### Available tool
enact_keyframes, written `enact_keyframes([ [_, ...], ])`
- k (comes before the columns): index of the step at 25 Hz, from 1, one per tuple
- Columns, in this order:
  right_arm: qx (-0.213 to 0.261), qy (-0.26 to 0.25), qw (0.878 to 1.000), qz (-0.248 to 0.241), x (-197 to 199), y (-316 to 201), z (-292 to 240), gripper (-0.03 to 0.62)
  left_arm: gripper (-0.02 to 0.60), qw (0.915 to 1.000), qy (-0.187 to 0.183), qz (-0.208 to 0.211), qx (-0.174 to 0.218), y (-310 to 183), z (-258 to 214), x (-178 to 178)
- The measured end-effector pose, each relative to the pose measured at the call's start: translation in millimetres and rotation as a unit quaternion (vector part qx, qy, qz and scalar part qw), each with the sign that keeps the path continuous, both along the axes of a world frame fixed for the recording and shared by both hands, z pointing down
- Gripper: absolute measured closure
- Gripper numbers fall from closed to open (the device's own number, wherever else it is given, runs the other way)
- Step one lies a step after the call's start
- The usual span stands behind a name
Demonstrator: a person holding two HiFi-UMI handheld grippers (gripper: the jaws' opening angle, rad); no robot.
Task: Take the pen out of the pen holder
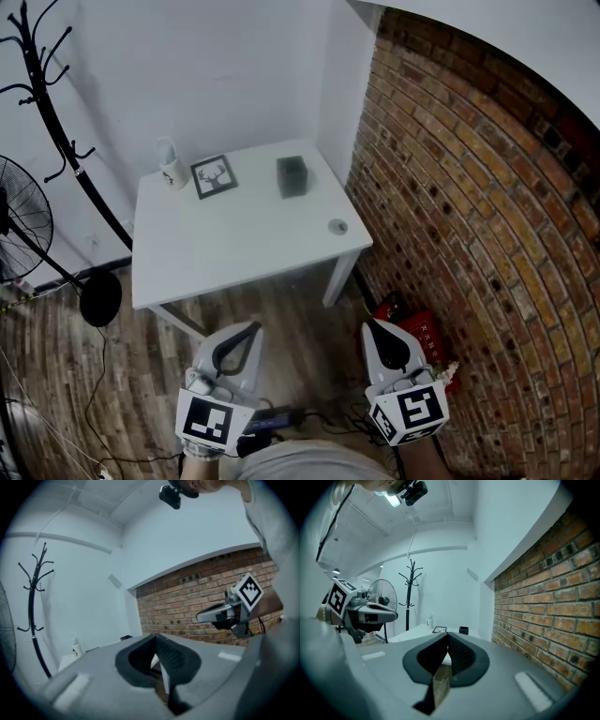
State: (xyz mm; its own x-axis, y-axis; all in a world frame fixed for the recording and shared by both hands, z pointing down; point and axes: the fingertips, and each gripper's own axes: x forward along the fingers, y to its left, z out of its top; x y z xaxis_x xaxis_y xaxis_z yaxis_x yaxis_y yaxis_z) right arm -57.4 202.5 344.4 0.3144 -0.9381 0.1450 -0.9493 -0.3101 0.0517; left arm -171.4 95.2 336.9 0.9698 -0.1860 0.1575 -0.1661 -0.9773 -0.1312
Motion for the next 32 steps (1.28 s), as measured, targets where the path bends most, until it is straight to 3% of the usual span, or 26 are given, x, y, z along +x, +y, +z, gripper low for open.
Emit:
enact_keyframes([
  [4,-0.001,0.0,1.0,0.001,2,1,1,0.59,0.588,0.9999,0.007,-0.007,-0.01,-1,-1,0],
  [6,-0.002,-0.001,1.0,0.0,2,2,2,0.591,0.53,0.9999,0.01,-0.006,-0.012,0,-2,0],
  [8,-0.003,-0.001,1.0,0.0,3,3,2,0.589,0.516,0.9998,0.012,-0.008,-0.013,1,-2,0],
  [32,0.007,-0.005,1.0,-0.027,18,42,10,0.591,0.515,0.9993,0.016,-0.032,0.009,46,-6,9],
])
